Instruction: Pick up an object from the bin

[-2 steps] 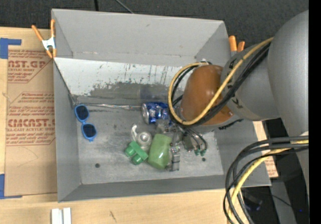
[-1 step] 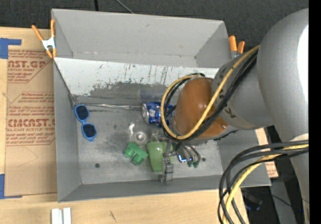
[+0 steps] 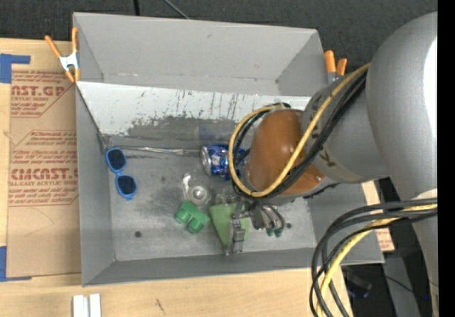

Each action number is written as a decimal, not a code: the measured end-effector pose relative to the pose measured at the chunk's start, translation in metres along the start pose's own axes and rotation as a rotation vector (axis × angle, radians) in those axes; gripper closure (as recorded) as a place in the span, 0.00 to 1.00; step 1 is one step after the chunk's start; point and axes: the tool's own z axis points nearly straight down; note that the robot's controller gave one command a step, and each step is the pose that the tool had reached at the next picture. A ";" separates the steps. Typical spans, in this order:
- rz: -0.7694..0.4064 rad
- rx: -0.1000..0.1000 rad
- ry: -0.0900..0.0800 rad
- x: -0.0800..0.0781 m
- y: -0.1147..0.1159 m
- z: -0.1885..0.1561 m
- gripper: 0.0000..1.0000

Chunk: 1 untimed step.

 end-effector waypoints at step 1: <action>-0.015 0.002 -0.008 -0.049 -0.018 -0.109 1.00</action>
Offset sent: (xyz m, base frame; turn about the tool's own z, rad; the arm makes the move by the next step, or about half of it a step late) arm 0.0474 -0.0139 0.1048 -0.0153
